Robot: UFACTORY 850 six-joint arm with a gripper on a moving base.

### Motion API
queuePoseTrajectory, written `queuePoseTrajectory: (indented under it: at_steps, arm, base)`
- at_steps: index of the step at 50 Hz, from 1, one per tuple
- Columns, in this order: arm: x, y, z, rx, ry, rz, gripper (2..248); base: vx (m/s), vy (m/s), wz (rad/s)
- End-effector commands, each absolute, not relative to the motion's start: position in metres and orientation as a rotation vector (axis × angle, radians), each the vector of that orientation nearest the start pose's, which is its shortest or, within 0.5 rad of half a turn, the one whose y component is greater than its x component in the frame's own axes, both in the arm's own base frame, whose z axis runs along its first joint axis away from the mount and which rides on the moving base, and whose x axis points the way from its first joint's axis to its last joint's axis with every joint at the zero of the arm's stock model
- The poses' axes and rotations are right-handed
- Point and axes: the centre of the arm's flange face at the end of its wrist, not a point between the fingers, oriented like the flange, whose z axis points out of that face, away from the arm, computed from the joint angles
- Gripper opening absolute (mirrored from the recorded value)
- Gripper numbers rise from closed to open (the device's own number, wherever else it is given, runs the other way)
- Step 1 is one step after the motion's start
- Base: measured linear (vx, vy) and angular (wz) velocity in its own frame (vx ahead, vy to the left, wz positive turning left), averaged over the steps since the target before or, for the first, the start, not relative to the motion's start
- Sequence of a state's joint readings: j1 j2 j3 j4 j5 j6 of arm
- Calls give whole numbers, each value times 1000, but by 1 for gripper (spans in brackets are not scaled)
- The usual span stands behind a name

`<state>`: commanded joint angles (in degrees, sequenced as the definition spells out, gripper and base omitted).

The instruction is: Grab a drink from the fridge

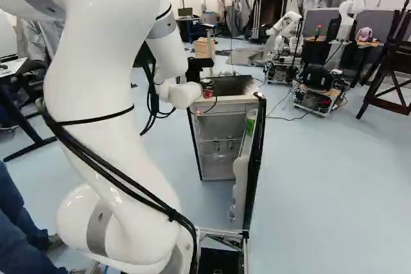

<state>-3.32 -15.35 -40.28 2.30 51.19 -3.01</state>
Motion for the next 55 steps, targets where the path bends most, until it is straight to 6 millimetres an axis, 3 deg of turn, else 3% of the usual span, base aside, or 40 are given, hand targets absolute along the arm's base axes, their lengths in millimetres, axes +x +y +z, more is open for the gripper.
queuePoseTrajectory:
  at_steps: [7, 8, 12, 13, 17, 18, 22, 23, 28, 29, 55]
  arm:
    - [505, -32, 395, -2535, 70, -1982, 98]
    - [505, -32, 395, -2535, 70, -1982, 126]
    - [505, -32, 395, -2535, 70, -1982, 126]
    - [505, -32, 395, -2535, 70, -1982, 158]
    - [505, -32, 395, -2536, 70, -1981, 158]
    - [504, -32, 395, -2536, 70, -1981, 192]
    - [500, -31, 396, -2536, 67, -1978, 192]
    - [499, -31, 396, -2537, 67, -1978, 228]
    - [490, -28, 396, -2538, 62, -1972, 228]
    - [488, -28, 397, -2539, 61, -1971, 247]
    - [438, -38, 404, -2555, 98, -1977, 247]
  base:
    - [0, 0, 0]
    - [0, 0, 0]
    - [0, 0, 0]
    - [0, 0, 0]
    - [0, 0, 0]
    - [0, 0, 0]
    - [0, 0, 0]
    - [0, 0, 0]
    - [0, 0, 0]
    - [0, 0, 0]
    - [0, 0, 0]
